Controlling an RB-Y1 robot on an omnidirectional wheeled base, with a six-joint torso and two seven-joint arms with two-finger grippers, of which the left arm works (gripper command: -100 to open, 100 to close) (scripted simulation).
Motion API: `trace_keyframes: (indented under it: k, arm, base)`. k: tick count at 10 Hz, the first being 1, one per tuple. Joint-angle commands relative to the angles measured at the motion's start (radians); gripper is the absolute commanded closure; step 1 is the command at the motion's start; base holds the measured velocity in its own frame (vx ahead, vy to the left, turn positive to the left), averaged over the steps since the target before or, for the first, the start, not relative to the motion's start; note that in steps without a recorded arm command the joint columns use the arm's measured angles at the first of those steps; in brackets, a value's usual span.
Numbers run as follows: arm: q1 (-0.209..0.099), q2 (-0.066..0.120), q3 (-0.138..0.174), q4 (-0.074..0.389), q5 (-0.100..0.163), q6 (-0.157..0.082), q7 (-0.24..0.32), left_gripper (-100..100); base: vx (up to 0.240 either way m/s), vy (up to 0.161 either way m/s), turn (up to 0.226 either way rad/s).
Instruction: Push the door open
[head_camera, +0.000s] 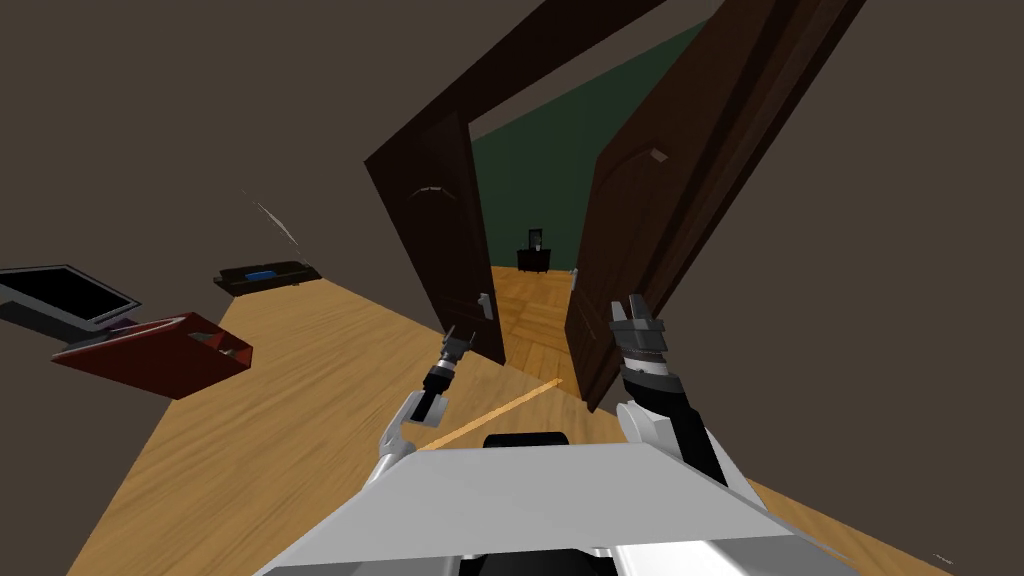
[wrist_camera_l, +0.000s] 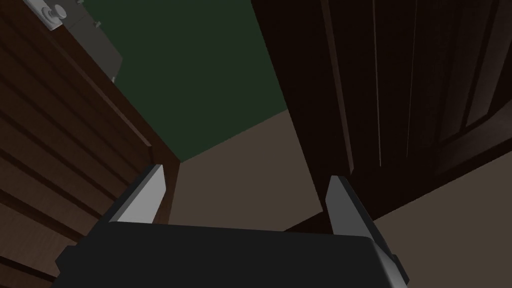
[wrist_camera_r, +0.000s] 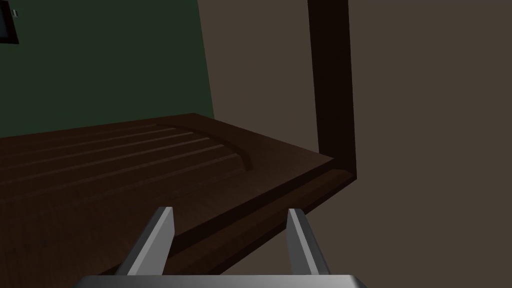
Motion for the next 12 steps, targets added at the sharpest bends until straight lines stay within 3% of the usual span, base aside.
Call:
trace_keyframes:
  k: [1,11,12]
  arm:
    - [-0.014,0.013,0.002,0.033,-0.017,-0.006,-0.050,-100]
    - [-0.067,0.054,0.010,0.157,-0.080,-0.031,-0.301,-100]
    - [-0.067,0.054,0.010,0.157,-0.080,-0.031,-0.304,-100]
  base:
    - [0.064,0.055,-0.094]
    - [0.048,0.047,-0.064]
    - [0.035,0.034,-0.030]
